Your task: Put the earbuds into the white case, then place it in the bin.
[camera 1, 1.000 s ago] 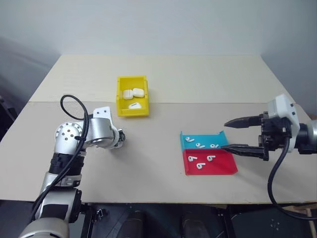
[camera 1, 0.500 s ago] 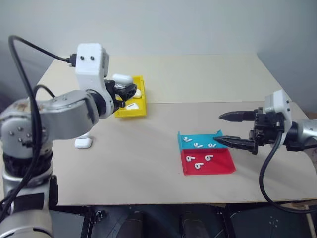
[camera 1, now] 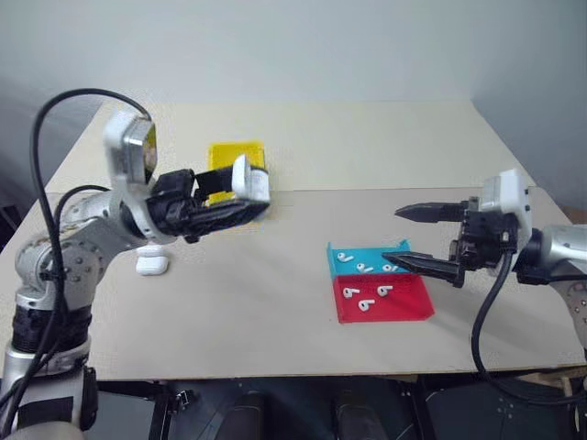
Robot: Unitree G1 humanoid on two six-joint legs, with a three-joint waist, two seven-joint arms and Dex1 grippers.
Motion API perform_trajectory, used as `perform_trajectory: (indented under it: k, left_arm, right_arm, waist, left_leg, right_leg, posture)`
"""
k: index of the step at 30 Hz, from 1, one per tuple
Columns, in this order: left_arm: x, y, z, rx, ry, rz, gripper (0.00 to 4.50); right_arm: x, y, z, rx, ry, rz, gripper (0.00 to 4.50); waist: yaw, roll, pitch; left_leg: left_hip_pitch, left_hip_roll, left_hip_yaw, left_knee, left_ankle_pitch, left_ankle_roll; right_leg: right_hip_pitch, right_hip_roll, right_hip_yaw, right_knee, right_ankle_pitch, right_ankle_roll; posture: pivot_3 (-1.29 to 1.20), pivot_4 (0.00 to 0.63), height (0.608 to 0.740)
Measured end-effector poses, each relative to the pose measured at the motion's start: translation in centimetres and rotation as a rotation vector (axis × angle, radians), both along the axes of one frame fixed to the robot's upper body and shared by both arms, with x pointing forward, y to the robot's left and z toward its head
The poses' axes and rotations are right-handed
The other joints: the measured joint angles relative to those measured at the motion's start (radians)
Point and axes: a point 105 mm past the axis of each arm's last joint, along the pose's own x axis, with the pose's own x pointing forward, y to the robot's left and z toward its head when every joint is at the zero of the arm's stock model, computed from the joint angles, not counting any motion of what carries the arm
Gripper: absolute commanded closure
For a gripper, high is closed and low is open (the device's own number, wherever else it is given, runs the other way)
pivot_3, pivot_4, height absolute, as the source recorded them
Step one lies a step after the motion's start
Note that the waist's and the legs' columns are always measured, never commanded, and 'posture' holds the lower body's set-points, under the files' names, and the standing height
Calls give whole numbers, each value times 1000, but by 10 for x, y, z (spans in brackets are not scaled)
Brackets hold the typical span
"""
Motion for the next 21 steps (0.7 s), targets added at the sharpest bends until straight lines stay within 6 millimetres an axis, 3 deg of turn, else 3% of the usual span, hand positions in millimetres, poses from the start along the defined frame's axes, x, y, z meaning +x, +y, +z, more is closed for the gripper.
perform_trajectory:
  k: [4, 11, 17, 21]
  left_arm:
    - [-4, -3, -17, 52, -52, -113, 1693]
    - [-9, -7, -22, 23, -64, -157, 1693]
    - [-13, -6, -31, 14, -36, -145, 1693]
    - [-9, 3, -53, 152, -20, -50, 1693]
  right_arm:
    - [0, 3, 6, 9, -21, 8, 0]
    - [-5, 9, 6, 3, -31, 19, 0]
    - [-9, 12, 5, 5, -14, 39, 0]
    - [-10, 11, 4, -1, -2, 36, 0]
  waist:
    - [0, 0, 0]
    - [-1, 0, 0]
    - [0, 0, 0]
    - [-4, 0, 0]
  left_leg:
    - [-1, 1, 0, 0, -1, 1]
    - [-1, 2, -1, 0, -1, 2]
    - [-1, 2, -1, 1, -1, 2]
    - [-1, 3, -1, 0, -1, 2]
  right_leg:
    - [0, 0, 0, 0, 0, 0]
    - [-1, 1, 0, 0, 0, 0]
    - [-1, 1, 0, 0, 0, 0]
    - [-1, 1, 0, 0, 0, 0]
  posture:
    - [0, 150, 740]
    - [0, 150, 740]
    - [0, 150, 740]
    - [0, 150, 740]
